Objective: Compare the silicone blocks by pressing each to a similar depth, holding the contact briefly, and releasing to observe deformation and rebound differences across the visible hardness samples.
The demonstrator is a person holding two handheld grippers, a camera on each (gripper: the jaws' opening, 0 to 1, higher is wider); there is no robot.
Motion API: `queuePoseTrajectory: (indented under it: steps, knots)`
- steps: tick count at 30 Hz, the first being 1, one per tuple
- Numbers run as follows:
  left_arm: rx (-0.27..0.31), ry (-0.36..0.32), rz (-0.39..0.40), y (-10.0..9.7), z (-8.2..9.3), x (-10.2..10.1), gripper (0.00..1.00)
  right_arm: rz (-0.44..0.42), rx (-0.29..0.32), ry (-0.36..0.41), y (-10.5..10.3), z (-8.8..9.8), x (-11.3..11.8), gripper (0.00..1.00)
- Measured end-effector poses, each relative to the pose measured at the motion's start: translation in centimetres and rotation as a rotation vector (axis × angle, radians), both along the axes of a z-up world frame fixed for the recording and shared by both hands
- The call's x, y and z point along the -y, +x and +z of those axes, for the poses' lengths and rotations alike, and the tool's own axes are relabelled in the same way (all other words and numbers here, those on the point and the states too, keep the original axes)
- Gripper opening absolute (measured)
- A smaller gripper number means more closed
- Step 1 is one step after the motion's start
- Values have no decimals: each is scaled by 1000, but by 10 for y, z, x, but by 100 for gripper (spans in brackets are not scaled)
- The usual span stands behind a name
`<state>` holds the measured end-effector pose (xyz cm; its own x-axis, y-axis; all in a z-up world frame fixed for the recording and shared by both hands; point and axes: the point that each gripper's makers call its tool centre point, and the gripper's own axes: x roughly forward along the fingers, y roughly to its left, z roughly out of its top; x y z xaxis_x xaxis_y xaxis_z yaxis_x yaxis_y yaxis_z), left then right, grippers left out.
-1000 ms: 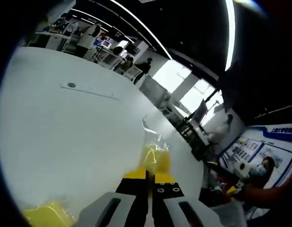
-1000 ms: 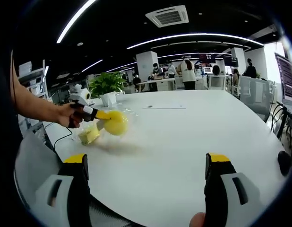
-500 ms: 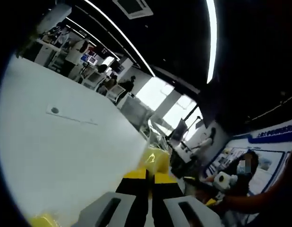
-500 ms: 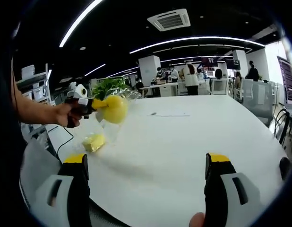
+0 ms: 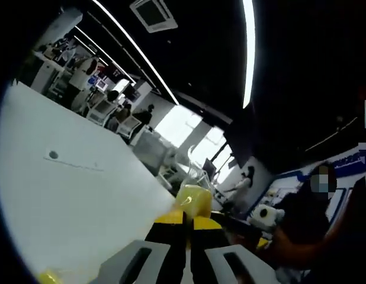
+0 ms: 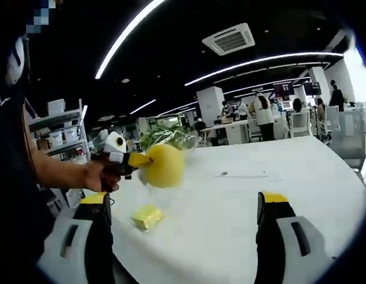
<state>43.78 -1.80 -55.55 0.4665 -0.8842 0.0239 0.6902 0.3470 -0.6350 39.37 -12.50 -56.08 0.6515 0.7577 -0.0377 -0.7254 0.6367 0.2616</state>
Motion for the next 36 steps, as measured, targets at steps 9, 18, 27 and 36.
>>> queuePoseTrajectory:
  steps: [9, 18, 27, 36]
  knots:
    - [30, -33, -19, -25, 25, 2, 0, 147, 20, 77, 9, 38, -42, 70]
    - [51, -47, -24, -39, 39, -2, 0, 266, -29, 76, 3, 38, -63, 47]
    - [51, -75, -21, -49, 46, -3, 0, 346, -30, 81, -4, 47, -77, 35]
    - [53, -89, -32, -56, 51, 1, 0, 365, -42, 93, -8, 48, -80, 27]
